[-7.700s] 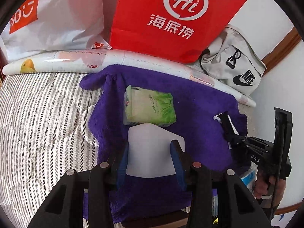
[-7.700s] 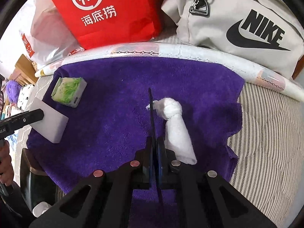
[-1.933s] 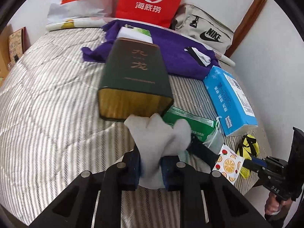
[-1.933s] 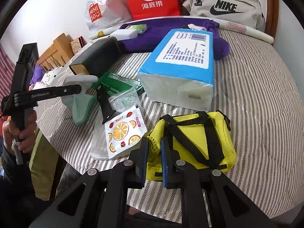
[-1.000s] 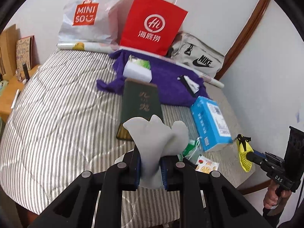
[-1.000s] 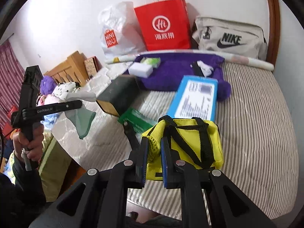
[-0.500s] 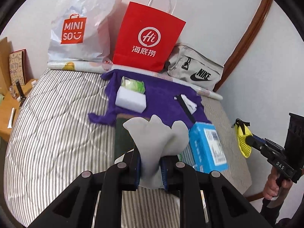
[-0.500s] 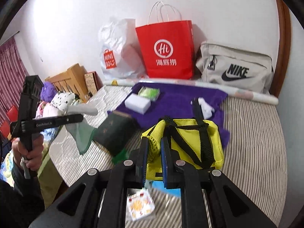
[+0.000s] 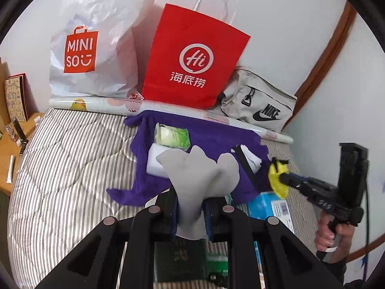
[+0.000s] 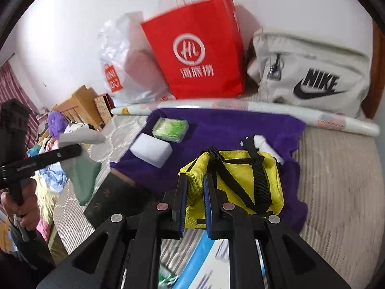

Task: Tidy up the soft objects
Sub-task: 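Carry the glove and yellow bag over the purple towel with both tools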

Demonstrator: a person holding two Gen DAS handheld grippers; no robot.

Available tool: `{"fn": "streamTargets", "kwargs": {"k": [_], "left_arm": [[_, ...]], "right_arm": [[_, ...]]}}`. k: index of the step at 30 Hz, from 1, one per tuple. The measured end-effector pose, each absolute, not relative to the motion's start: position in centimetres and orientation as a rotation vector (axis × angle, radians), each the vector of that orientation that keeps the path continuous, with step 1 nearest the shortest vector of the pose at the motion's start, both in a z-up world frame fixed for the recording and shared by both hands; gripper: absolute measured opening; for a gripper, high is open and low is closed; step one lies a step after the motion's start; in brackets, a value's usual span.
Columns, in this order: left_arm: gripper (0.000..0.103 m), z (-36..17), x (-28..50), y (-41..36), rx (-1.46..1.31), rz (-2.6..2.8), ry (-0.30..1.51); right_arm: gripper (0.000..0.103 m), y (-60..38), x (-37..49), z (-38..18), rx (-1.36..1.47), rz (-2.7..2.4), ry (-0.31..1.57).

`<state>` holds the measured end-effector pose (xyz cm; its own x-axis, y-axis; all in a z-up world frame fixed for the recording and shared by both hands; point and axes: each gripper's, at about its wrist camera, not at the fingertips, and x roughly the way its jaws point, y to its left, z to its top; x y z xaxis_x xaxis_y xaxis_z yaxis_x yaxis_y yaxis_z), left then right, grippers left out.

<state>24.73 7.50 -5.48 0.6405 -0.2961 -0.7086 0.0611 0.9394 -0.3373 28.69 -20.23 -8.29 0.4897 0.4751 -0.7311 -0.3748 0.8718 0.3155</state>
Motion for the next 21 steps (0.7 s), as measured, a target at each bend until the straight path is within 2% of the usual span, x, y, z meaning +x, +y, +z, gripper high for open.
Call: {"fn": "streamTargets", "kwargs": {"k": [11, 21], "left_arm": [[0.017, -7.5, 29.9, 6.9, -0.312, -0.232, 0.898], [0.017, -9.1, 33.3, 5.2, -0.296, -0.264, 0.935]], "right_arm": [[0.013, -19.2, 33.6, -13.1, 0.081, 0.476, 1.029], [0.014, -18.7, 35.4, -14.8, 0.055, 0.492, 1.096]]}}
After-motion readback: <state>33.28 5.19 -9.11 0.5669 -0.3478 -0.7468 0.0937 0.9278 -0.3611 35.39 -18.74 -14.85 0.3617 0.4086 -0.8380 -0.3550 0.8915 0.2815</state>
